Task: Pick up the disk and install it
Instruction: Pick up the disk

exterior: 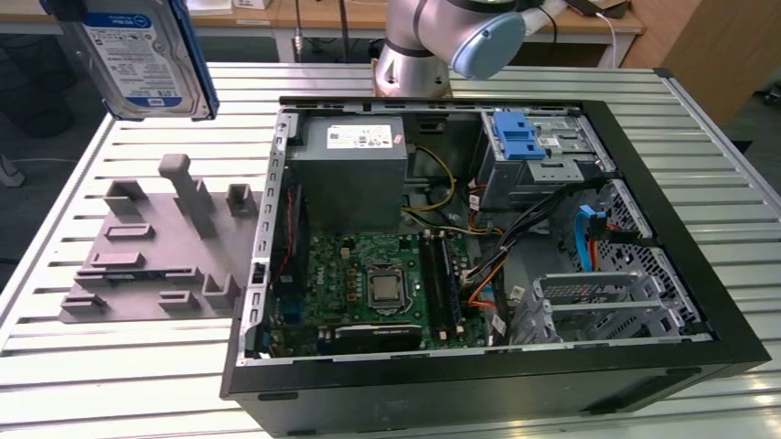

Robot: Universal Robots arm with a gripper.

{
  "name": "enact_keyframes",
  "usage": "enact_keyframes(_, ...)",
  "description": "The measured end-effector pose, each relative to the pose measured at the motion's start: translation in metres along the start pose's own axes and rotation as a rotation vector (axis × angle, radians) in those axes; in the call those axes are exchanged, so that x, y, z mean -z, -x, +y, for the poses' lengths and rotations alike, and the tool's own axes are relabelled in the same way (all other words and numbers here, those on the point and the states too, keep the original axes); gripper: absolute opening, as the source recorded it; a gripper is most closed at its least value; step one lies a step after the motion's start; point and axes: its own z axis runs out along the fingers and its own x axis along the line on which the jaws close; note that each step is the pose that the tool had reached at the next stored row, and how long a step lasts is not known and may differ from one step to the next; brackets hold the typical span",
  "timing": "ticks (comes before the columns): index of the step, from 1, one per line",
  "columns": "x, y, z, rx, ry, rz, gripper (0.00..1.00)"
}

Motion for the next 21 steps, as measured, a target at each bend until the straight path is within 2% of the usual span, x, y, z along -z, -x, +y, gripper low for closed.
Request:
enact_keyframes(6,0.0001,-0.0009,-0.0056,0.0,0.0,0.0,0.36)
enact_keyframes(14,0.0004,-0.0086,-0.0088,0.0,0.0,0.0,0.36)
enact_keyframes(21,0.0006,-0.0117,-0.0173,0.0,0.0,0.0,0.36)
